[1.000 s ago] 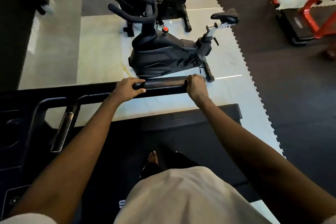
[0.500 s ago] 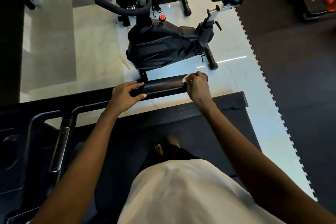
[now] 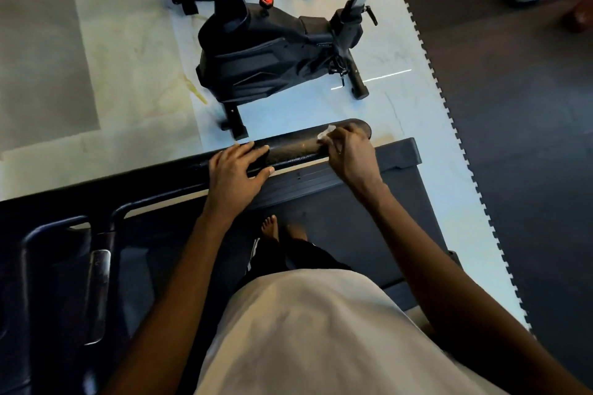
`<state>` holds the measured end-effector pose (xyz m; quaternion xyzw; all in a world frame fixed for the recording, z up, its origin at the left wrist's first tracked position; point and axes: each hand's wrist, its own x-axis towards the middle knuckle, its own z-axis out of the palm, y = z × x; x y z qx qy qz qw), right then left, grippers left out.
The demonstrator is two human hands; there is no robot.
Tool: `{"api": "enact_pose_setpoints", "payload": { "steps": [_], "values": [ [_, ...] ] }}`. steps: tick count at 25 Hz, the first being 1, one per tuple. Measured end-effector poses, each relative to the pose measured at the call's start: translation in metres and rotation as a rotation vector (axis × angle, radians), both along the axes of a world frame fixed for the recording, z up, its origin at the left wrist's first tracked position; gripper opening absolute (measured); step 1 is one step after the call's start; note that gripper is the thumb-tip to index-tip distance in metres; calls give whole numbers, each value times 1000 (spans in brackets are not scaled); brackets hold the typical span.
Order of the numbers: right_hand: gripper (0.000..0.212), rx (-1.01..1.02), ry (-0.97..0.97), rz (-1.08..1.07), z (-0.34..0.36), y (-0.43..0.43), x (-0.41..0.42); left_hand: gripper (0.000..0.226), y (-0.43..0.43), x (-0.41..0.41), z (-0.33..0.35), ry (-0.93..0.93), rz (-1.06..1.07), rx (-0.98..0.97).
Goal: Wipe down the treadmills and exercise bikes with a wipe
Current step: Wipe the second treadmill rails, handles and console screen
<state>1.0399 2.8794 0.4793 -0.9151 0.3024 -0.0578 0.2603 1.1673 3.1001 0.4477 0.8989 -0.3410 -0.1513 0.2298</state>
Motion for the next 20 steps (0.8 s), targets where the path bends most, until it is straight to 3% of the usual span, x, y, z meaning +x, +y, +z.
{"api": "enact_pose_setpoints", "payload": {
  "steps": [4,9,15,20],
  "values": [
    [14,9,47,213,8,13,18,50,-1,-1,-1,-31,-5,-8],
    [9,-6,103,50,0,-33,-1,53,-7,-12,-5,-53,39,-38],
    [17,75,103,463,-4,-26,31,59,-25,-23,-6,-90,187,-2],
    [16,94,91,655,-5,-78,13,60,-42,-56,-4,-24,436,-30]
  ]
}}
